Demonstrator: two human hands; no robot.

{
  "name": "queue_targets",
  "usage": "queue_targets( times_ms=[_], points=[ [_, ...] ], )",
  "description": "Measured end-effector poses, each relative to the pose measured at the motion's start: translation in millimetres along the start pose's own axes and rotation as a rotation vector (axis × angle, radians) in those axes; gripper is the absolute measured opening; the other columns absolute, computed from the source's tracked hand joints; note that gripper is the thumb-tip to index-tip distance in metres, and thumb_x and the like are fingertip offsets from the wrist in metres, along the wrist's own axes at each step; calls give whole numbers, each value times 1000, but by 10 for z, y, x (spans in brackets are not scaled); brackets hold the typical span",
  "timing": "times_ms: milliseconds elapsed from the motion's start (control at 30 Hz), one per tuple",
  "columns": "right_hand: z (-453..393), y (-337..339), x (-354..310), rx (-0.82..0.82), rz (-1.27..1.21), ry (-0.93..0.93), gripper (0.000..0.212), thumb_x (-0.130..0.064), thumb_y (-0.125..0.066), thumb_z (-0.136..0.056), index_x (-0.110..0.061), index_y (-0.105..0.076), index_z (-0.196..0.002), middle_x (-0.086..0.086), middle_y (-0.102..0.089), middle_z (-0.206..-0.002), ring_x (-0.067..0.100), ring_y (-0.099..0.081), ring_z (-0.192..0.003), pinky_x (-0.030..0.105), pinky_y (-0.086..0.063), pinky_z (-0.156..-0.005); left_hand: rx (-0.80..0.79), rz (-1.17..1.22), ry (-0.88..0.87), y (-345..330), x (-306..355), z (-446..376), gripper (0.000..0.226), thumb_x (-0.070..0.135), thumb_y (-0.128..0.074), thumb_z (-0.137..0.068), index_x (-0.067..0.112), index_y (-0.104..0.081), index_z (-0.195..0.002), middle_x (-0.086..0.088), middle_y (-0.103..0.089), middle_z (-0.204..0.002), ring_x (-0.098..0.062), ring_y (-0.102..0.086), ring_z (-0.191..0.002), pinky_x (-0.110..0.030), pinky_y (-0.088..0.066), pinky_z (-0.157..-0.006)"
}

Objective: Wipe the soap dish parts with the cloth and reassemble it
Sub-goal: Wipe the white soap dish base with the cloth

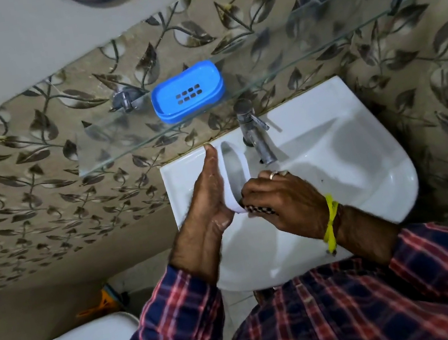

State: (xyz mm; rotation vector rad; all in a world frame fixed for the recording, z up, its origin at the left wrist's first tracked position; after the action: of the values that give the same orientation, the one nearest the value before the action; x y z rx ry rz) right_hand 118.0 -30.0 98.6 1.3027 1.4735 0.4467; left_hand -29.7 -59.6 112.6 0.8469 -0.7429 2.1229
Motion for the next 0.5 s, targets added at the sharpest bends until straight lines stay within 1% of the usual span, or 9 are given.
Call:
queue_targets(
  times_ms=[67, 100, 133, 167, 233, 300, 400, 433, 500],
  points=[
    [-35, 36, -2, 93, -31, -22, 5, -15, -66, -91, -10, -67, -89, 3, -65, -91, 30, -55, -77, 39, -45, -64, -44, -81, -46, -50, 56, 58, 63, 69, -32, -95, 22, -67, -120, -3, -75, -82, -19, -72, -71, -32, -58, -62],
    [-68, 60, 5, 134, -82, -92, 8, -16, -67, -90, -9, -66, -86, 3, -64, -88, 29, -56, -77, 39, -47, -64, -51, -146, -110, -86, 75, 119, 63, 67, -25, -98, 29, -68, -122, -1, -77, -94, -15, -73, -84, -36, -59, -74],
    [-100, 73, 31, 189, -161, -189, 12, -18, -69, -88, -8, -64, -84, 3, -63, -85, 28, -57, -77, 40, -49, -65, -26, -202, -198, -101, 75, 171, 60, 67, -21, -99, 38, -65, -127, 2, -72, -119, -12, -67, -107, -40, -56, -91],
    [-127, 97, 65, 240, -274, -308, 17, -20, -71, -86, -7, -62, -82, 4, -63, -81, 27, -59, -76, 42, -50, -66, -21, -272, -345, -116, 66, 220, 57, 68, -21, -98, 43, -54, -137, 4, -54, -147, -9, -52, -131, -43, -46, -108],
    [-191, 150, 107, 302, -570, -492, 26, -25, -72, -84, -1, -62, -79, 14, -64, -75, 23, -61, -72, 47, -52, -66, -30, -534, -677, -118, -93, 255, 68, 69, -28, -96, 30, -34, -152, 4, -22, -166, -7, -19, -152, -33, -23, -123],
    [-257, 197, 63, 276, -819, -541, 26, -18, -72, -86, 6, -63, -81, 20, -66, -73, 17, -59, -69, 41, -54, -64, -58, -633, -822, -158, -265, 264, 63, 58, -27, -101, 17, -35, -149, -5, -28, -163, -9, -21, -152, -21, -21, -120],
    [-296, 231, -53, 262, -969, -542, 15, 3, -67, -89, 15, -61, -84, 12, -63, -73, 10, -57, -68, 25, -50, -65, -24, -491, -822, -225, -236, 252, 45, 27, -20, -107, 1, -42, -136, 16, -54, -133, 8, -49, -124, -11, -36, -103],
    [-297, 215, -62, 241, -960, -530, 10, 6, -66, -88, 14, -60, -85, 11, -63, -75, 9, -57, -70, 24, -51, -67, -2, -465, -816, -229, -219, 230, 40, 19, -17, -108, -1, -44, -131, 20, -57, -123, 9, -53, -115, -11, -38, -98],
    [-293, 173, -73, 179, -896, -499, 9, 6, -65, -87, 6, -65, -96, 5, -68, -88, 8, -63, -83, 28, -55, -80, 79, -391, -784, -181, -215, 178, 39, 17, -18, -110, -1, -49, -124, 4, -61, -117, -4, -58, -110, -23, -45, -96]
  ],
)
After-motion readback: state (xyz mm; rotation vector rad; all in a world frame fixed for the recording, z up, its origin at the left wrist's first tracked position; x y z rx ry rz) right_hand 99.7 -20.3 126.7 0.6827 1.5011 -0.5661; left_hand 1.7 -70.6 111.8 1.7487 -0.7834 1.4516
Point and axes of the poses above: each hand's wrist, its own z-axis away from the middle knuckle, its own y-axis out of the back of the hand, x = y × z, the point moved 2 cm from there along -z, towards the middle knuckle
